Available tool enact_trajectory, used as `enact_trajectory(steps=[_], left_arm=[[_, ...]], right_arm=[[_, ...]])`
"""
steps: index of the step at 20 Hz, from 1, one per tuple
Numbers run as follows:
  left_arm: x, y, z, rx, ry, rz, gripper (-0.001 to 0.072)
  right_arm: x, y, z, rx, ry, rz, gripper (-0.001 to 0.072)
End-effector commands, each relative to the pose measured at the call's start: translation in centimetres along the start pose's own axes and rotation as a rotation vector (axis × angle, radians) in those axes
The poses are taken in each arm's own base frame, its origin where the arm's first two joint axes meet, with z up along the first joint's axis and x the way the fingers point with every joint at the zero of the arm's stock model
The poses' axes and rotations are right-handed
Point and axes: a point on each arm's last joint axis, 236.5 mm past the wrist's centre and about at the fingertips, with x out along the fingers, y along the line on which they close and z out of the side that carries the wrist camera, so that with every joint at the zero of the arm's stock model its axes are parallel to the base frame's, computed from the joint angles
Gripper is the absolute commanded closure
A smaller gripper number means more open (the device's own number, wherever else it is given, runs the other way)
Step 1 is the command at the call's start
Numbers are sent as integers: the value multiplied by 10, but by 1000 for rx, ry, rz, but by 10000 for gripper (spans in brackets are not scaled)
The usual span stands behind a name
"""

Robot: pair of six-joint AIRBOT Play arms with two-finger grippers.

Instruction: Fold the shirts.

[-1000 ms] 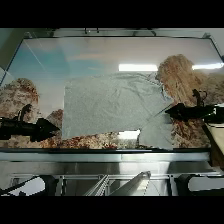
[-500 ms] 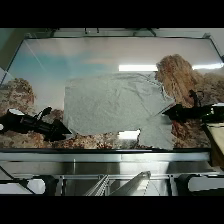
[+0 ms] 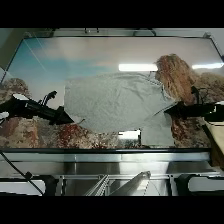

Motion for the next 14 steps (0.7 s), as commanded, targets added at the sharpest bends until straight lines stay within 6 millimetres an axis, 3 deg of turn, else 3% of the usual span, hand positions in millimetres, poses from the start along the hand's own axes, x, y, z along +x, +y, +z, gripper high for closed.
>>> enact_trajectory(steps=[1,2,4,5,7,10,12,14], left_arm=[[-51,-88,11,209,-120,-218,680],[-80,-123,11,305,-209,-297,680],[-149,-196,-5,508,-389,-461,680],[-189,-232,-20,617,-491,-545,680],[-269,-296,-65,857,-715,-659,679],[-341,-349,-133,1125,-987,-641,677],[-367,-369,-175,1243,-1120,-624,677],[-378,-378,-198,1285,-1201,-601,677]], right_arm=[[-40,70,18,-148,-87,99,701],[-61,104,28,-215,-166,150,700],[-122,198,41,-411,-389,313,700],[-162,254,41,-535,-533,402,700],[-235,349,16,-795,-798,484,699],[-300,429,-23,-1023,-1132,313,699],[-331,463,-50,-1123,-1340,183,699],[-348,485,-75,-1180,-1467,101,700]])
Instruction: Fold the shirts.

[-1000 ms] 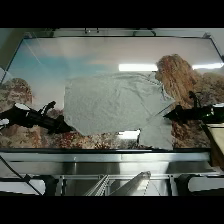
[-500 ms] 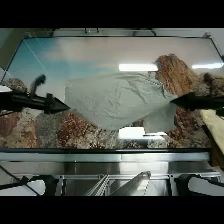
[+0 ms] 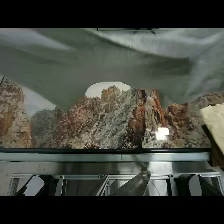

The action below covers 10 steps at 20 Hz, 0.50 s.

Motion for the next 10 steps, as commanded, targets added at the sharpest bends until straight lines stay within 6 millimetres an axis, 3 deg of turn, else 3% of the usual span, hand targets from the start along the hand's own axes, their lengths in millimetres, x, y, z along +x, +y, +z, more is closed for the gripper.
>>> enact_trajectory(steps=[1,3,4,6,10], left_arm=[[-5,-71,33,215,-110,-45,677],[-7,-66,35,194,-115,-55,677],[-10,-56,35,151,-115,-61,677],[-14,-5,16,29,-34,37,677],[-20,105,-35,-206,108,215,677]], right_arm=[[-16,55,67,-282,-181,-119,700],[-14,57,67,-347,-149,-146,699],[-13,45,66,-348,-134,-176,699],[-8,9,44,-265,-50,-196,699],[2,-74,-41,44,181,-135,699]])
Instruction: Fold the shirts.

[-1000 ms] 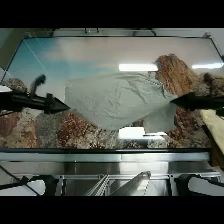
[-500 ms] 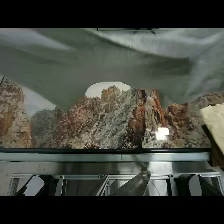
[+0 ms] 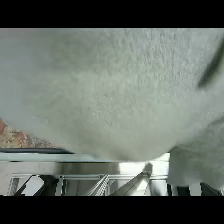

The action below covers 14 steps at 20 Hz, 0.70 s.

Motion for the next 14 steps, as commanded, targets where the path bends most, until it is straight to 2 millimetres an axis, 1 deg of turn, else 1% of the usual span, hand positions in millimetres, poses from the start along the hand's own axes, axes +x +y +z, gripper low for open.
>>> enact_trajectory(steps=[1,2,4,5,6,8,10,11,12,13,14], left_arm=[[5,100,-41,-189,118,163,677],[6,132,-63,-253,172,211,677],[14,189,-110,-367,275,286,677],[21,219,-139,-424,326,314,677],[26,246,-166,-474,364,340,677],[36,301,-228,-559,423,384,677],[41,345,-281,-626,476,406,677],[45,362,-304,-671,505,390,677],[50,375,-322,-723,523,375,677],[56,386,-336,-762,540,360,678],[61,395,-342,-773,550,347,677]], right_arm=[[15,-57,-94,234,240,14,699],[18,-74,-135,308,325,0,700],[30,-92,-216,451,447,13,700],[38,-98,-256,512,495,8,699],[47,-103,-300,555,549,1,699],[64,-107,-384,627,643,-23,700],[76,-113,-454,721,674,-71,700],[81,-116,-478,773,660,-80,700],[85,-122,-498,837,639,-93,700],[89,-127,-511,884,624,-97,700],[92,-134,-521,911,614,-104,700]])
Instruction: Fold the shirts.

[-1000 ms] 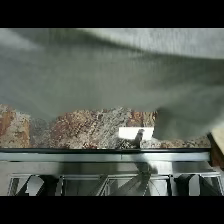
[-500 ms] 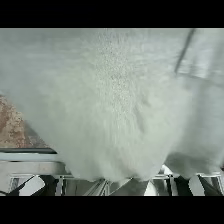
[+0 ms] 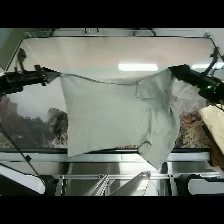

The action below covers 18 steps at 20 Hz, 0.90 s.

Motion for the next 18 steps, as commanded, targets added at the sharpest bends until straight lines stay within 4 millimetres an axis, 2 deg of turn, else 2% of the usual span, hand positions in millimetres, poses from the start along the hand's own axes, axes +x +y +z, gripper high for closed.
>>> enact_trajectory(steps=[1,3,5,8,9,10,12,14,18], left_arm=[[50,57,-2,-69,84,9,678],[48,56,22,-45,56,14,678],[41,45,40,-23,37,11,678],[33,19,43,21,79,-25,678],[28,20,42,12,95,-11,679],[20,25,37,-6,123,22,679],[10,36,16,-75,205,50,679],[16,40,-8,-133,266,22,681],[31,55,-50,-251,342,-9,685]], right_arm=[[41,-52,-16,127,-25,-1,700],[41,-62,2,145,-53,-4,700],[32,-62,21,146,-80,16,700],[7,-68,18,174,-7,43,700],[-5,-75,16,181,19,40,700],[-19,-82,14,185,40,35,701],[-41,-93,8,180,88,29,700],[-53,-98,-12,177,177,18,700],[-69,-100,-63,173,404,-7,700]])
